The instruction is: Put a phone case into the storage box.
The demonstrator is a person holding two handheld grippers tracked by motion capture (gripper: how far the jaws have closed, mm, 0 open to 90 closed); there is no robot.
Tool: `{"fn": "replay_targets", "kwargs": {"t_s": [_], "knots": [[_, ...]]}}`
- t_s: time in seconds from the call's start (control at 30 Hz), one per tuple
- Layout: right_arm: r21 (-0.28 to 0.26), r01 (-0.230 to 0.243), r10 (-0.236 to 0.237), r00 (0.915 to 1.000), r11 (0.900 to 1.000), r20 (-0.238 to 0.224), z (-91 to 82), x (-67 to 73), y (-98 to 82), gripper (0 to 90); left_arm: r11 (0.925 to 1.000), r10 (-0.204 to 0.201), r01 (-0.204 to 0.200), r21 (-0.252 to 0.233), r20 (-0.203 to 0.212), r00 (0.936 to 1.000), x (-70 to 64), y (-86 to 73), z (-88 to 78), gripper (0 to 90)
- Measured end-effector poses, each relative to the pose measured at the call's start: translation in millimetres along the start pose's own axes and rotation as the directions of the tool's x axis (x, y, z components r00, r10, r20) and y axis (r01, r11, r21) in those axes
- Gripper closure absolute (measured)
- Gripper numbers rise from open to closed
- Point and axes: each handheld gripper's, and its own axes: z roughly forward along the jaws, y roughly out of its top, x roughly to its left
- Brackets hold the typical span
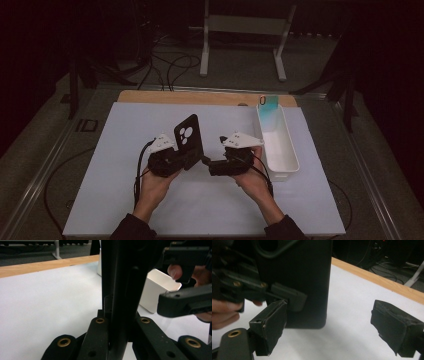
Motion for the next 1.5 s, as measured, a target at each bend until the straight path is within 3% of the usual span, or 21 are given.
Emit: {"fn": "replay_targets", "kwargs": {"t_s": [0.67,0.97,1.23,1.5], "knots": [[-0.075,0.012,-0.013,0.9998,0.997,-0.018,8.5,19.4,38.6,9.9,0.9998,0.022,-0.022,0.003,0.022,0.9995,-8.5,-9.1,6.8,86.2],[-0.084,0.005,-0.007,0.9997,0.996,-0.024,11.7,22.3,43.5,9.9,0.9999,0.009,-0.010,0.007,0.019,0.9998,-6.6,-11.7,6.4,86.1],[-0.082,0.010,-0.012,0.9995,0.997,-0.030,15.5,26.9,45.8,9.9,0.9990,0.044,-0.044,0.006,0.036,0.9984,-13.7,-13.9,10.5,86.1],[-0.083,-0.008,0.006,0.9997,0.996,-0.024,18.2,27.1,46.3,10.5,0.9993,0.038,-0.038,0.000,0.035,0.9987,-14.6,-15.0,11.0,86.0]]}}
